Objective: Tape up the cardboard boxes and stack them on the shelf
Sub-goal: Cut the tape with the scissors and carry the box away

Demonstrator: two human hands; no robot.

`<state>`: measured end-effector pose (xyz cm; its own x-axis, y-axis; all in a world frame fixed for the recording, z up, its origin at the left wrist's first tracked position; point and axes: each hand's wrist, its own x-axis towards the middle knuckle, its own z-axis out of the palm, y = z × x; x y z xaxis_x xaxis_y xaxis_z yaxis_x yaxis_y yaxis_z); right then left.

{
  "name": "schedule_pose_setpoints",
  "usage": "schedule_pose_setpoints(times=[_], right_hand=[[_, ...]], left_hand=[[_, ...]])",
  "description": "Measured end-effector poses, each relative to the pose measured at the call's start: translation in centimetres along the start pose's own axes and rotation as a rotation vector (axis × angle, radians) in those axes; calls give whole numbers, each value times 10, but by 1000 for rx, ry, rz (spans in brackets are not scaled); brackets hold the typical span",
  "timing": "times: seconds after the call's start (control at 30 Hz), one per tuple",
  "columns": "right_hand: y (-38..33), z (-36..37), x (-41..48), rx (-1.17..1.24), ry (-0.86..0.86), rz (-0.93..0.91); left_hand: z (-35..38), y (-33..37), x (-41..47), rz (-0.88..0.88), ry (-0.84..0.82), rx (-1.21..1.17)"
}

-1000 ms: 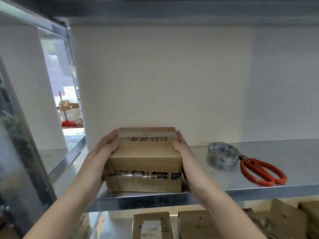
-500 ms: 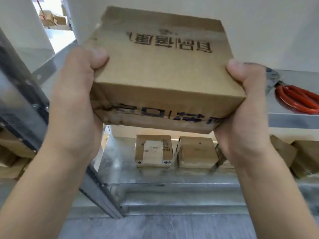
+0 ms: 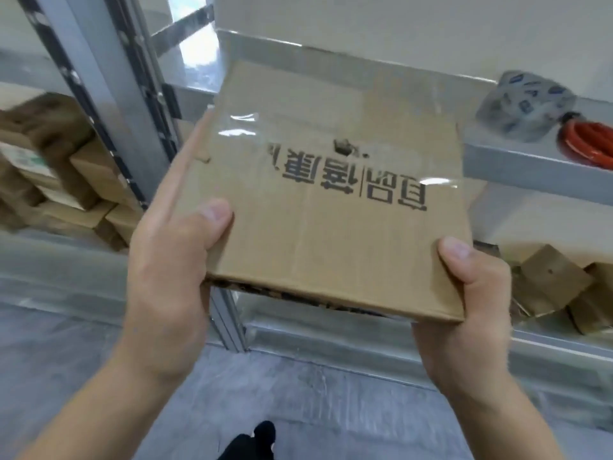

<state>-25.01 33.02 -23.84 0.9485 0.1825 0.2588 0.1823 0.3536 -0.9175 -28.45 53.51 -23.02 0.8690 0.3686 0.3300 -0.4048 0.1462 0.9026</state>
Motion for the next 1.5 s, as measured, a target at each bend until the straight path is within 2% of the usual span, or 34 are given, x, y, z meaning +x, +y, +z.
schedule_pose_setpoints(times=[0.07, 0.23, 0.37, 0.5, 0.7, 0.8, 0.93, 1.1, 1.23, 1.43, 1.5], right_hand=[[16, -10, -9, 8, -12, 89], [76, -44, -19, -117, 104, 266], [112, -63, -7, -110, 145, 339], [142, -74, 32, -94, 141, 286], [173, -73, 92, -78, 227, 240], [184, -75, 117, -106, 278, 257], [192, -74, 134, -122, 461, 272], [203, -76, 150, -183, 446, 261], [211, -82, 149, -257, 468, 234], [202, -79, 153, -477, 465, 314], [193, -77, 148, -541, 426, 272]], left_hand=[[3, -17, -19, 23, -88, 52], [1, -95, -37, -257, -31, 89], [0, -137, -33, -344, -46, 97], [-3, -174, 1, -268, -22, 95], [0, -205, 66, -180, -8, 100], [4, -221, 80, -241, 20, 77], [7, -238, 91, -336, 25, 98], [11, -251, 118, -480, 93, 110], [16, -246, 121, -459, 69, 186], [21, -243, 126, -237, 147, 296], [20, -239, 124, -149, 158, 373]])
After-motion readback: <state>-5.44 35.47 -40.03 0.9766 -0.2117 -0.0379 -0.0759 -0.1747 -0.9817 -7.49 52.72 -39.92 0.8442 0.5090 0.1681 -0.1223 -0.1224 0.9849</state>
